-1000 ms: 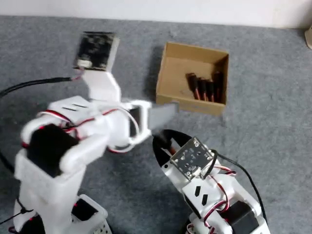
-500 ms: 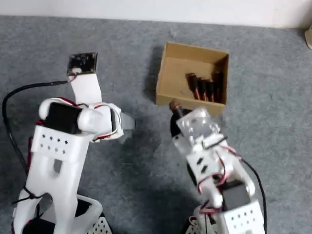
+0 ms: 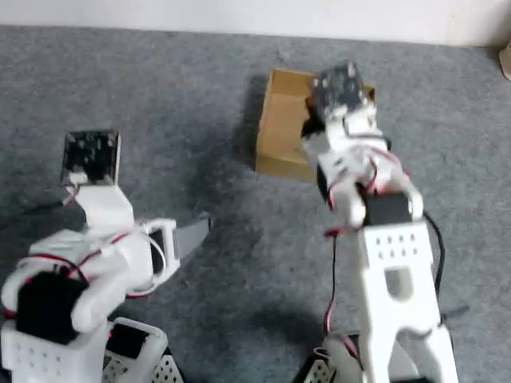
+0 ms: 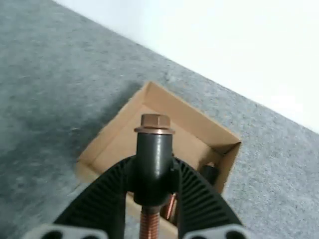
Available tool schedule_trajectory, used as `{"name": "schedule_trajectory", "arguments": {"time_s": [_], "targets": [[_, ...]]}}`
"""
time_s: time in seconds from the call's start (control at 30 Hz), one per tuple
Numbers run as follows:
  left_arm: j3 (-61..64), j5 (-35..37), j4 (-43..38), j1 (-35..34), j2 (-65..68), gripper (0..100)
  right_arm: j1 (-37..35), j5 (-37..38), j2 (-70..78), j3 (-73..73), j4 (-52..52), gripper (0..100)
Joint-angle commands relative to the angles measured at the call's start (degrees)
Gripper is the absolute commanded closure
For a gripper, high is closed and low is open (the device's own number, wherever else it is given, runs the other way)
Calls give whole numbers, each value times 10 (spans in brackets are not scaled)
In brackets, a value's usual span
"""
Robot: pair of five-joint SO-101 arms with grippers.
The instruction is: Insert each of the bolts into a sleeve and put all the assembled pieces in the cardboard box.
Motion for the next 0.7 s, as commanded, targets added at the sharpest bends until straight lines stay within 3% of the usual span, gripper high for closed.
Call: {"name": "schedule_trajectory", "arguments": {"time_s": [0.0,0.13,0.23,0.53,0.67], "targets": [[139,-19,-79,-58,-66,701,23,8,96,-106,-24,995],[322,-21,-207,-121,-150,701,36,8,224,-196,-24,995],[429,-21,-266,-131,-211,700,44,8,320,-266,-22,995],[631,-21,-302,-131,-415,701,71,7,611,-486,-7,995],[687,-21,-354,-130,-397,701,79,5,713,-595,39,995]]}}
